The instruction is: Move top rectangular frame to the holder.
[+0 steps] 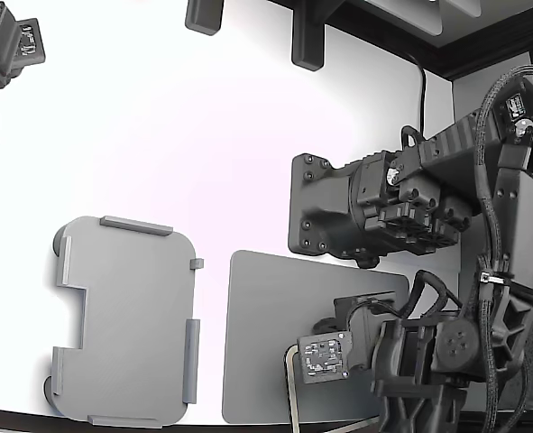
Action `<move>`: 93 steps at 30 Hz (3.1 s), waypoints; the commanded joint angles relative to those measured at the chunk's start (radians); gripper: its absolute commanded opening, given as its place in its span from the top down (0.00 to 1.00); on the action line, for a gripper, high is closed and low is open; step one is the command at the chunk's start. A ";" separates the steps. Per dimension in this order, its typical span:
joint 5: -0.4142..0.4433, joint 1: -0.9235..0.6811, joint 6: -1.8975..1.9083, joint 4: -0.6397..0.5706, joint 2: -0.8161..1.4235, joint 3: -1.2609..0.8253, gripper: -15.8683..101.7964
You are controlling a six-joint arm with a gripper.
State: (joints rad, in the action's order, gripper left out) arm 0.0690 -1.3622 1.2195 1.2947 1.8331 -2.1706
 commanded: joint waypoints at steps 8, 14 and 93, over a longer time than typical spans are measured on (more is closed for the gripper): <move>-0.005 0.008 0.006 -0.002 0.005 0.015 0.35; -0.008 0.008 0.006 0.008 0.003 0.012 0.44; 0.051 0.848 0.927 0.360 -0.423 0.871 0.96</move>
State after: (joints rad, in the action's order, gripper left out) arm 0.1212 -0.5308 2.1476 1.6460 1.3760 -1.3146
